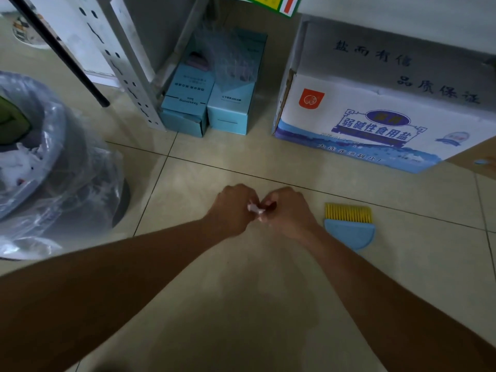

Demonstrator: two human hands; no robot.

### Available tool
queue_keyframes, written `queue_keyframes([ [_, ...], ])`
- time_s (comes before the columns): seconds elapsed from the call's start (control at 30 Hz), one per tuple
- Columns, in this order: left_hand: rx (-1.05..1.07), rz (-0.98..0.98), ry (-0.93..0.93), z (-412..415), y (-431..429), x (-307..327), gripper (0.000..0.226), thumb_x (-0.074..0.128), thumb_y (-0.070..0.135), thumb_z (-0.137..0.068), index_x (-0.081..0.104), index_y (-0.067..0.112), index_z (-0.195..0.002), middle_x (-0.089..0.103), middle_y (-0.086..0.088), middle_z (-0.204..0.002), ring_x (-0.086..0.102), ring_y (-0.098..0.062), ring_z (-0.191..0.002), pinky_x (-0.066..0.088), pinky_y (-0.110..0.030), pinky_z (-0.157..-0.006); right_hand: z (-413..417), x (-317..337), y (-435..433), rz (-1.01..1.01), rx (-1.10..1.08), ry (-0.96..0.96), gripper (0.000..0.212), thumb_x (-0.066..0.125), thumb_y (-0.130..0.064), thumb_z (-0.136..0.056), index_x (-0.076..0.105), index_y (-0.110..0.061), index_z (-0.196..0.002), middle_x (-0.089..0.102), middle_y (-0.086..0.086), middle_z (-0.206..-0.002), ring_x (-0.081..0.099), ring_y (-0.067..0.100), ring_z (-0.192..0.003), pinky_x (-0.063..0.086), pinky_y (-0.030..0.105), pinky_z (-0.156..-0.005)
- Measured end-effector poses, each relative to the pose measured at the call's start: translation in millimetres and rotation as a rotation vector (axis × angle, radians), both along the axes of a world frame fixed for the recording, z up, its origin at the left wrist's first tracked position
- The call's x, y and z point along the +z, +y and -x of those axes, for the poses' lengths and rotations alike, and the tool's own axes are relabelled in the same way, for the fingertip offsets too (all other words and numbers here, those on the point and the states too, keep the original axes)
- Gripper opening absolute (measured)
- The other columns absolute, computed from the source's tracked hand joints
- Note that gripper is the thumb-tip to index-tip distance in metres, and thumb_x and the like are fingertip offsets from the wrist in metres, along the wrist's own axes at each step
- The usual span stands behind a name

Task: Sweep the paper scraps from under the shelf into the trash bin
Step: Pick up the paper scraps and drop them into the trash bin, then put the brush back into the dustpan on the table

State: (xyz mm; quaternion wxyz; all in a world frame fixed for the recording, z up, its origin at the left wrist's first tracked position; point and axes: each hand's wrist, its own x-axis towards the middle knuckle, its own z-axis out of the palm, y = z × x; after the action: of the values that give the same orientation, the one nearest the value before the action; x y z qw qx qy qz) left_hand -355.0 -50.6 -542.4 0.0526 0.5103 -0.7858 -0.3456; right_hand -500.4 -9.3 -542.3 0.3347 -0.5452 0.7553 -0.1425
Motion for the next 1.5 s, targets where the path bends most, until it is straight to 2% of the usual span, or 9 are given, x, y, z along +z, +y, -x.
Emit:
queue_keyframes([
  [0.13,-0.026,0.068,0.052,-17,-23,73,0.014,0.077,0.025,-0.076,0.074,0.020,-0.089,0.071,0.004,-0.088,0.066,-0.011,-0.079,0.055,-0.030,-0.073,-5,72,-26,0.111,0.074,-0.074,0.013,0.081,-0.035,-0.072,0.076,-0.023,-0.072,0.068,-0.008,-0.061,0.064,0.006,-0.058,0.048,0.021,-0.059],
  [0.5,0.146,0.255,-0.011,-181,-38,275,0.012,0.082,0.029,-0.071,0.074,0.022,-0.076,0.072,0.004,-0.057,0.065,-0.003,-0.046,0.052,-0.020,-0.044,-156,234,-77,0.363,0.359,-0.414,0.009,0.081,-0.009,-0.070,0.075,-0.006,-0.076,0.071,0.015,-0.063,0.066,0.020,-0.051,0.057,0.035,-0.053],
  [0.67,0.343,0.204,-0.061,-257,-44,270,0.018,0.086,0.016,-0.066,0.075,0.020,-0.081,0.075,0.001,-0.062,0.071,-0.007,-0.056,0.057,-0.025,-0.059,-243,228,-103,0.291,0.406,-0.411,0.011,0.082,-0.008,-0.064,0.073,-0.010,-0.070,0.070,0.005,-0.058,0.072,0.022,-0.055,0.063,0.047,-0.062],
  [0.83,0.359,0.120,-0.208,-291,-48,241,0.038,0.086,0.015,-0.066,0.072,0.014,-0.101,0.073,-0.005,-0.092,0.069,-0.022,-0.082,0.057,-0.038,-0.079,-278,208,-109,0.164,0.506,-0.231,0.028,0.079,-0.006,-0.072,0.070,-0.012,-0.099,0.071,0.007,-0.098,0.070,0.021,-0.087,0.061,0.037,-0.080],
  [0.9,0.348,0.204,-0.270,-295,-48,237,0.038,0.084,0.019,-0.067,0.069,0.010,-0.101,0.069,-0.007,-0.096,0.063,-0.025,-0.085,0.053,-0.037,-0.075,-279,205,-108,0.140,0.519,-0.168,0.034,0.078,-0.007,-0.074,0.067,-0.015,-0.105,0.065,0.002,-0.104,0.066,0.018,-0.092,0.058,0.030,-0.075],
  [1.07,0.379,0.278,-0.156,-300,-44,232,0.009,0.072,0.013,-0.069,0.066,0.019,-0.072,0.062,0.010,-0.067,0.059,-0.008,-0.069,0.042,-0.025,-0.055,-279,208,-105,0.303,0.449,-0.179,0.019,0.073,0.000,-0.069,0.064,-0.016,-0.064,0.064,-0.002,-0.065,0.069,0.020,-0.069,0.058,0.033,-0.063],
  [1.2,0.325,0.299,-0.140,-292,-40,232,0.007,0.074,0.025,-0.068,0.068,0.023,-0.069,0.067,0.008,-0.068,0.064,-0.008,-0.069,0.053,-0.029,-0.064,-277,215,-101,0.176,0.574,-0.250,0.021,0.074,-0.001,-0.070,0.073,-0.016,-0.085,0.073,0.003,-0.087,0.070,0.018,-0.085,0.061,0.038,-0.078],
  [1.3,0.305,0.329,-0.111,-283,-38,235,0.013,0.074,0.020,-0.067,0.070,0.026,-0.078,0.069,0.010,-0.074,0.065,-0.008,-0.071,0.055,-0.030,-0.065,-267,213,-98,0.283,0.437,-0.292,0.018,0.078,-0.001,-0.066,0.070,-0.017,-0.068,0.072,0.000,-0.072,0.073,0.017,-0.072,0.063,0.044,-0.071],
  [1.5,0.204,0.374,-0.039,-238,-27,239,0.008,0.069,0.023,-0.079,0.074,0.027,-0.085,0.069,0.014,-0.066,0.062,0.004,-0.058,0.050,-0.021,-0.060,-169,204,-69,0.270,0.345,-0.301,0.021,0.073,-0.008,-0.077,0.076,-0.017,-0.095,0.076,-0.003,-0.089,0.070,0.006,-0.077,0.054,0.019,-0.069],
])
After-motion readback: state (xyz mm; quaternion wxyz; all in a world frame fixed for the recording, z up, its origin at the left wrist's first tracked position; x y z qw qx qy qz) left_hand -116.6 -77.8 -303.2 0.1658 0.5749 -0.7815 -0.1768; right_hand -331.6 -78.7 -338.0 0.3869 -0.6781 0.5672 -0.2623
